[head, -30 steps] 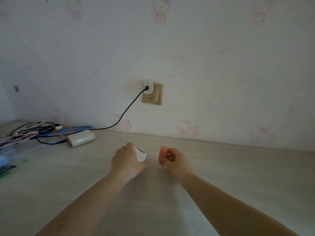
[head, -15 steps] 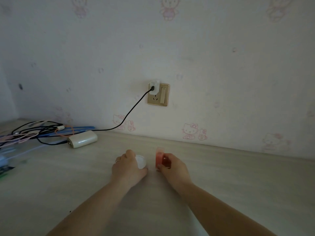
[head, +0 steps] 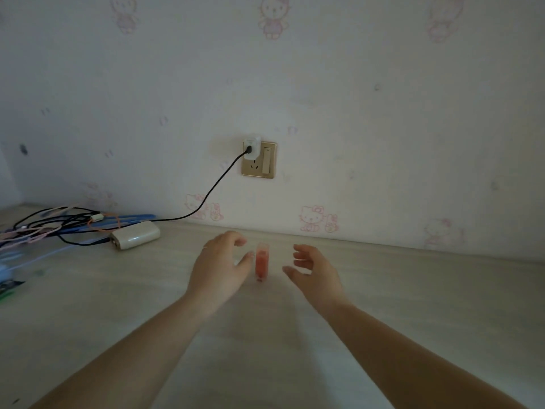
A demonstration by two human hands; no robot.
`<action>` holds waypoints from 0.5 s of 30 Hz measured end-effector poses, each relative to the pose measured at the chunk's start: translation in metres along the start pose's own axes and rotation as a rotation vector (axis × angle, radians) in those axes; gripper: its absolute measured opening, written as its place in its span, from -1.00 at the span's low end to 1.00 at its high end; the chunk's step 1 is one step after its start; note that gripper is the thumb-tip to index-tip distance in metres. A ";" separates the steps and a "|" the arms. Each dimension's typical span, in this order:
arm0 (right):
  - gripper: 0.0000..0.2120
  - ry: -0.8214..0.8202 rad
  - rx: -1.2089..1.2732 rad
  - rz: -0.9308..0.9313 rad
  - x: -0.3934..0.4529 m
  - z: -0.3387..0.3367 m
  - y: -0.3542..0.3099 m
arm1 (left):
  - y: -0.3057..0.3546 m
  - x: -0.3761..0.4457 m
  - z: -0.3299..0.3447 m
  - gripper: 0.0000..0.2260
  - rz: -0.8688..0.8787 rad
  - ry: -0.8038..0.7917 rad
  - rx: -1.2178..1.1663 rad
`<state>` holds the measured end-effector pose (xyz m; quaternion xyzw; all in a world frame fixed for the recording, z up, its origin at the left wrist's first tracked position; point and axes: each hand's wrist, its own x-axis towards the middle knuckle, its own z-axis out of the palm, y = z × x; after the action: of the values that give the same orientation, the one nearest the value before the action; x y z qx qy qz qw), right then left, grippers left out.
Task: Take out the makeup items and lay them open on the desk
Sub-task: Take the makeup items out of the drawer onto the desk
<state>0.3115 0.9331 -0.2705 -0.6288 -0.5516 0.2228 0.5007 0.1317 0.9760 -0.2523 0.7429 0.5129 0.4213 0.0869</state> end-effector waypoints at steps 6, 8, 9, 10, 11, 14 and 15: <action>-0.64 0.103 0.007 -0.078 -0.063 -0.097 -0.004 | 0.074 -0.035 0.001 -0.93 0.220 -0.119 -0.094; -0.62 0.132 -0.029 -0.073 -0.091 -0.134 -0.001 | 0.102 -0.054 0.011 -0.91 0.310 -0.157 -0.106; -0.62 0.154 -0.045 -0.062 -0.105 -0.153 0.002 | 0.118 -0.065 0.017 -0.90 0.361 -0.189 -0.107; -0.62 0.182 -0.062 -0.046 -0.122 -0.174 0.006 | 0.136 -0.079 0.024 -0.86 0.410 -0.235 -0.118; -0.62 0.202 -0.069 -0.033 -0.135 -0.189 0.007 | 0.149 -0.089 0.029 -0.82 0.449 -0.282 -0.116; -0.63 0.233 -0.139 0.020 -0.180 -0.235 0.015 | 0.190 -0.121 0.047 -0.77 0.561 -0.374 -0.130; -0.64 0.238 -0.171 0.032 -0.194 -0.247 0.017 | 0.203 -0.130 0.052 -0.79 0.590 -0.386 -0.140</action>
<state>0.4688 0.6621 -0.2398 -0.6999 -0.4952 0.1068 0.5036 0.2927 0.7902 -0.2410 0.9171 0.2203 0.3145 0.1077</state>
